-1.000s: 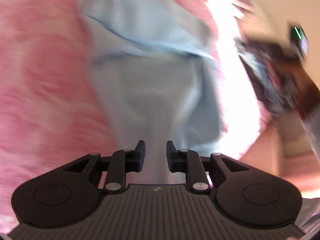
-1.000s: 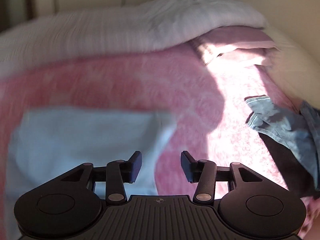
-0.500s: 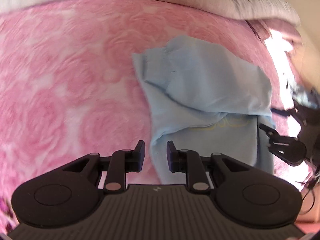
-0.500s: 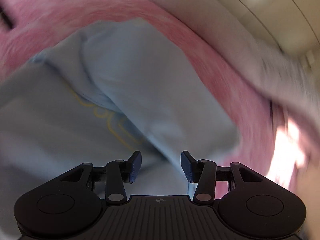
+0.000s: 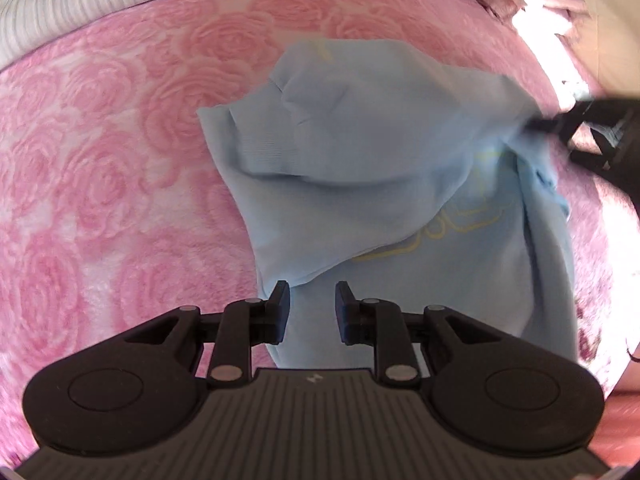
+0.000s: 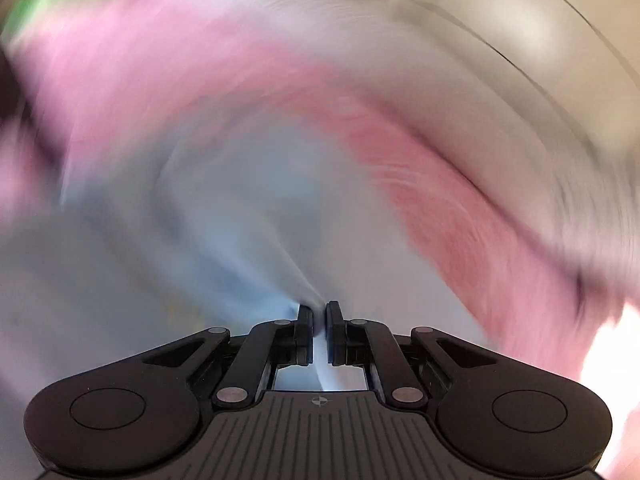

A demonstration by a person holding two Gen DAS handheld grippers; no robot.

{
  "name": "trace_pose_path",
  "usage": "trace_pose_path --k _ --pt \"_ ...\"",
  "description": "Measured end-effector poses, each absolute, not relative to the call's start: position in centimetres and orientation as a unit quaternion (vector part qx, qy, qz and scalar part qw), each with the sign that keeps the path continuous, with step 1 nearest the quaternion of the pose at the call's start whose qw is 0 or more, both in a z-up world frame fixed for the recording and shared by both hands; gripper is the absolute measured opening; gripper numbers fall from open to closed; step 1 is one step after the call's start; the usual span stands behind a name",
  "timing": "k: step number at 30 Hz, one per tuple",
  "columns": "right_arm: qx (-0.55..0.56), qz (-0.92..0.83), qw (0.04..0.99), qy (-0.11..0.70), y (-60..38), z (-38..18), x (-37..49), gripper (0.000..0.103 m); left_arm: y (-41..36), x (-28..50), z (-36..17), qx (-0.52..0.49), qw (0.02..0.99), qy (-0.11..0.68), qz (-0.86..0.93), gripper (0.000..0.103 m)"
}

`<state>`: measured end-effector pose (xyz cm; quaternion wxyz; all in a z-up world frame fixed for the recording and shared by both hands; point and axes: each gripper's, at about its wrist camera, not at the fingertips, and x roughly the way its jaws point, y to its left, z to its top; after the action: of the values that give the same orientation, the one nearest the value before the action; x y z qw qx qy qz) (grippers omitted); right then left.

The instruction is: Fold clothes

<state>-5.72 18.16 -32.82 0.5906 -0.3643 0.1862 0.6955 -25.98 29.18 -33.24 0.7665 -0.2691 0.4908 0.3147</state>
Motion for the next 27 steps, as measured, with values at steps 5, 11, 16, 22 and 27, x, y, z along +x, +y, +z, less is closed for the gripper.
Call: trace_pose_path --k 5,11,16,22,27 --pt "0.026 0.462 0.777 0.426 13.1 -27.5 10.7 0.004 28.5 -23.5 -33.2 -0.221 0.786 0.497 0.294 0.026" --pt "0.105 0.105 0.788 0.597 3.2 -31.7 22.9 0.020 26.6 -19.5 -33.7 -0.163 0.814 0.494 0.257 0.043" --pt "-0.033 0.165 0.778 0.605 2.7 -34.1 21.1 0.061 26.2 -16.0 -36.6 -0.139 0.809 0.509 0.259 0.050" --pt "-0.161 0.258 0.767 0.566 8.1 -37.1 17.6 0.067 25.3 -13.9 -40.3 -0.063 0.795 0.533 0.283 0.040" --pt "-0.279 0.289 0.776 0.486 10.1 -39.7 16.8 0.072 28.3 -17.1 -37.9 -0.110 0.808 0.470 0.337 0.006"
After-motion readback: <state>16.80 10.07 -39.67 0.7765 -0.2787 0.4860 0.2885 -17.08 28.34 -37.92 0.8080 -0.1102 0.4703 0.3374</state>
